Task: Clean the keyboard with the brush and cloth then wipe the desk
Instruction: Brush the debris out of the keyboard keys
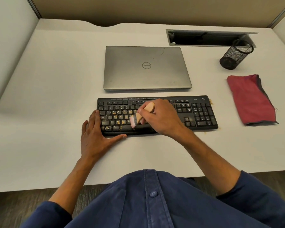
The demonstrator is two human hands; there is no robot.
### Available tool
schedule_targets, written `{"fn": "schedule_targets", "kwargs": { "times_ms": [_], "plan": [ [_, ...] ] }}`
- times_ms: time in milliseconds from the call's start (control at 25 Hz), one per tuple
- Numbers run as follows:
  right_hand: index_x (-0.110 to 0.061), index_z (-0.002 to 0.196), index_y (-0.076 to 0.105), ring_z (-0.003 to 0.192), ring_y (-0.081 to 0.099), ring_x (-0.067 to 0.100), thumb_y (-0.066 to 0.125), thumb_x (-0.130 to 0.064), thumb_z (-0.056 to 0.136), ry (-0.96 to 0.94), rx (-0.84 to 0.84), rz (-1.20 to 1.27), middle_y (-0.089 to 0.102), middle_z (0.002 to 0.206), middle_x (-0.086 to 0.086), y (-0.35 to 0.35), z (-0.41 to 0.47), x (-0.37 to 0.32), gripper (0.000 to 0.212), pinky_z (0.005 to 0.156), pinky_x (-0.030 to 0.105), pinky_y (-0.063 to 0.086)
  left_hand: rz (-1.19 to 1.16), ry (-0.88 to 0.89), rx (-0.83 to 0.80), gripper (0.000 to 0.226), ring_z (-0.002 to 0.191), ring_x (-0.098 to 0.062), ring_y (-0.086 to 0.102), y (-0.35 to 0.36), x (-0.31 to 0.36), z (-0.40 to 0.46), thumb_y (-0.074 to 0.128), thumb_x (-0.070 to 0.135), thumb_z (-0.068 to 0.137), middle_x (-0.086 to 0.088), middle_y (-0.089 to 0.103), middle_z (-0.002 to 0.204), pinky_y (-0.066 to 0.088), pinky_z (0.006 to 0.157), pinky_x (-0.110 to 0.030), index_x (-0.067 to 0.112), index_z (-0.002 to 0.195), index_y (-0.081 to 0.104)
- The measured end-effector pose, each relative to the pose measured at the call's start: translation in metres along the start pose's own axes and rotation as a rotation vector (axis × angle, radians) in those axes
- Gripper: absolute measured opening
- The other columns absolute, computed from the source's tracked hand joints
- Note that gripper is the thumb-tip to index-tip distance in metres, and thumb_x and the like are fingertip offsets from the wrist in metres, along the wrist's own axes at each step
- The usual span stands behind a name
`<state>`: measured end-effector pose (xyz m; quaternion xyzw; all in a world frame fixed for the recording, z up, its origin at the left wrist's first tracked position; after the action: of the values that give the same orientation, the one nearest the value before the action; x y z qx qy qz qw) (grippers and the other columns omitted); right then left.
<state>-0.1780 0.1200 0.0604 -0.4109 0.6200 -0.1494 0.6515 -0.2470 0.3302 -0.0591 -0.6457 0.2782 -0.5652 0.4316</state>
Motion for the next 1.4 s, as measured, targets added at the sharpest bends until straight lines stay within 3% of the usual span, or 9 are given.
{"fn": "schedule_targets", "kwargs": {
  "times_ms": [200, 360, 600, 840, 1000, 1200, 1400],
  "plan": [
    [-0.025, 0.086, 0.076, 0.056, 0.060, -0.005, 0.059, -0.031, 0.095, -0.083, -0.081, 0.081, 0.072, 0.063, -0.011, 0.031, 0.011, -0.024, 0.020, 0.060, 0.020, 0.044, -0.016, -0.023, -0.015, 0.132, 0.149, -0.021, 0.024, -0.001, 0.000, 0.000, 0.051, 0.094, 0.057, -0.005, 0.024, 0.164, 0.016, 0.123, -0.042, 0.013, 0.158, 0.020],
    [-0.024, 0.080, 0.076, 0.071, 0.068, 0.009, 0.056, -0.031, 0.092, -0.068, -0.107, -0.069, 0.073, 0.066, -0.007, 0.036, 0.014, -0.027, 0.024, 0.075, 0.036, 0.055, -0.022, -0.028, -0.006, 0.133, 0.146, -0.022, 0.027, -0.003, -0.001, 0.000, 0.050, 0.094, 0.055, -0.005, 0.027, 0.163, 0.018, 0.123, -0.042, 0.013, 0.157, 0.022],
    [-0.016, 0.074, 0.073, 0.065, 0.068, 0.014, 0.058, -0.027, 0.090, 0.093, -0.104, -0.281, 0.072, 0.063, -0.002, -0.001, 0.014, 0.000, 0.025, 0.066, 0.030, 0.053, -0.029, -0.019, 0.008, 0.133, 0.145, -0.023, 0.025, -0.003, 0.001, -0.001, 0.053, 0.093, 0.055, -0.004, 0.026, 0.163, 0.020, 0.122, -0.045, 0.014, 0.157, 0.020],
    [-0.025, 0.089, 0.076, 0.047, 0.055, -0.002, 0.059, -0.031, 0.096, 0.016, -0.118, 0.035, 0.074, 0.067, -0.009, 0.000, 0.017, -0.004, 0.019, 0.049, 0.012, 0.037, -0.022, -0.019, 0.011, 0.132, 0.144, -0.026, 0.027, -0.004, 0.003, -0.002, 0.054, 0.091, 0.056, -0.006, 0.027, 0.162, 0.022, 0.121, -0.047, 0.013, 0.157, 0.020],
    [-0.026, 0.091, 0.078, 0.054, 0.059, 0.003, 0.060, -0.032, 0.095, 0.027, -0.122, -0.021, 0.073, 0.066, -0.010, 0.003, 0.013, 0.010, 0.019, 0.055, 0.018, 0.040, -0.019, -0.014, 0.009, 0.132, 0.144, -0.025, 0.028, -0.004, 0.003, -0.001, 0.055, 0.092, 0.056, -0.004, 0.027, 0.162, 0.021, 0.122, -0.046, 0.014, 0.156, 0.020],
    [-0.023, 0.076, 0.077, 0.065, 0.067, 0.005, 0.062, -0.031, 0.088, 0.189, -0.036, -0.097, 0.071, 0.059, -0.012, -0.029, -0.001, 0.045, 0.020, 0.070, 0.033, 0.055, -0.026, -0.009, 0.008, 0.132, 0.145, -0.024, 0.028, -0.002, 0.002, -0.001, 0.054, 0.093, 0.056, -0.003, 0.027, 0.162, 0.021, 0.122, -0.046, 0.015, 0.157, 0.020],
    [-0.023, 0.078, 0.076, 0.065, 0.069, 0.003, 0.061, -0.027, 0.090, 0.218, 0.063, 0.025, 0.070, 0.058, -0.012, -0.039, -0.004, 0.048, 0.019, 0.069, 0.028, 0.054, -0.023, -0.005, 0.015, 0.131, 0.144, -0.024, 0.028, -0.003, 0.003, -0.001, 0.054, 0.092, 0.057, -0.003, 0.028, 0.162, 0.021, 0.122, -0.045, 0.015, 0.156, 0.020]
  ]
}}
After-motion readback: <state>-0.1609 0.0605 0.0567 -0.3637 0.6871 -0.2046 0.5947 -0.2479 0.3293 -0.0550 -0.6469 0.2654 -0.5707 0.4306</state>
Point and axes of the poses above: each hand's wrist, its own z-axis towards the middle knuckle, its own y-axis out of the palm, x = y × z, the point moved 4 cm from there along z, towards the middle knuckle
